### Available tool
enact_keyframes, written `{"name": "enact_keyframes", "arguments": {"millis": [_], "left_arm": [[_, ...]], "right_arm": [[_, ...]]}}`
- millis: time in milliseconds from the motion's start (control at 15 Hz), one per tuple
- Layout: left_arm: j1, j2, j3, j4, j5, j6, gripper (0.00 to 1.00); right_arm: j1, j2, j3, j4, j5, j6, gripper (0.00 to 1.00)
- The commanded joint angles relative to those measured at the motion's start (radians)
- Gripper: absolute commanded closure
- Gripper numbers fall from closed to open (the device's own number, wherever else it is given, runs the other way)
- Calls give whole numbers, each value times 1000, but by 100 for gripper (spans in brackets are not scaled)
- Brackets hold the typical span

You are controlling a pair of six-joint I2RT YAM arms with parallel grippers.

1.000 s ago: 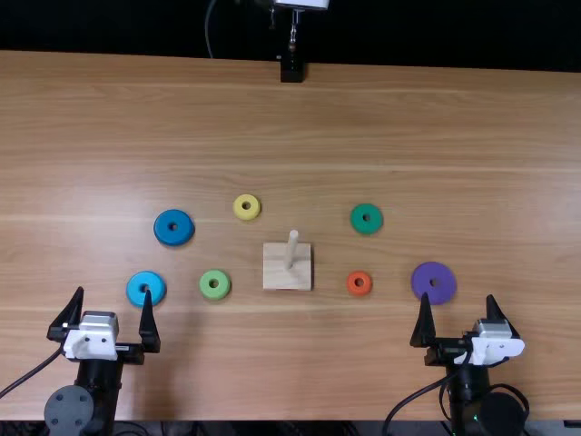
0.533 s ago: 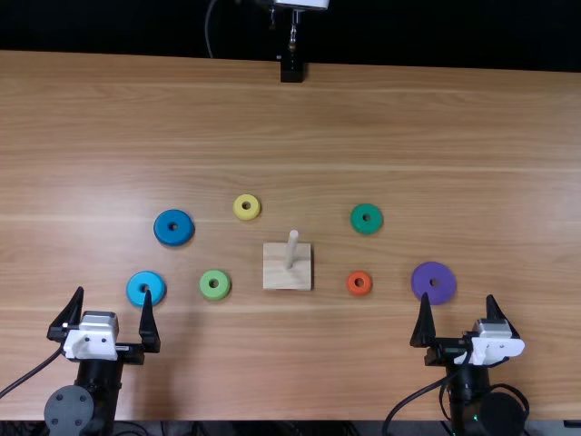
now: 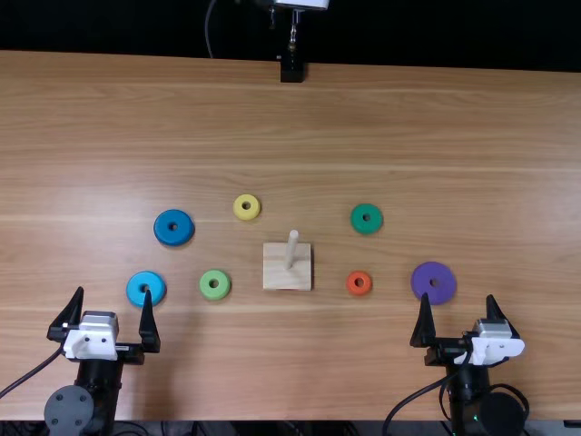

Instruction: Build the Hanoi tower: stack the rings onto the peg from bottom to top in this color order: purple, dark blue, light blue, dark green, light green, yellow, orange.

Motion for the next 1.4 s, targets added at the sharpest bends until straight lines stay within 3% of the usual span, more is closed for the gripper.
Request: {"name": "enact_keyframes", "arguments": {"millis": [0, 533, 733, 933, 1067, 1133, 1200, 1333], "left_arm": [[6, -12, -18, -30, 0, 6, 0], [6, -12, -18, -30, 0, 6, 0], [6, -12, -18, -30, 0, 6, 0], [6, -12, -18, -30, 0, 6, 0], [6, -12, -18, -30, 0, 6, 0], [6, -12, -18, -30, 0, 6, 0], [4, -12, -18, -30, 0, 6, 0], [6, -12, -18, -30, 0, 6, 0]], "right_arm": [[-7, -13, -9, 2, -6, 4, 0], [-8, -13, -3, 19, 3, -4, 0], [-13, -13, 49, 135, 5, -2, 0], [-13, -13, 121, 150, 7, -4, 0], [-14, -13, 167, 142, -13, -9, 0], [-14, -13, 198, 142, -37, -9, 0], [-13, -13, 238, 144, -45, -7, 0], [-11, -13, 313, 140, -37, -5, 0]]}}
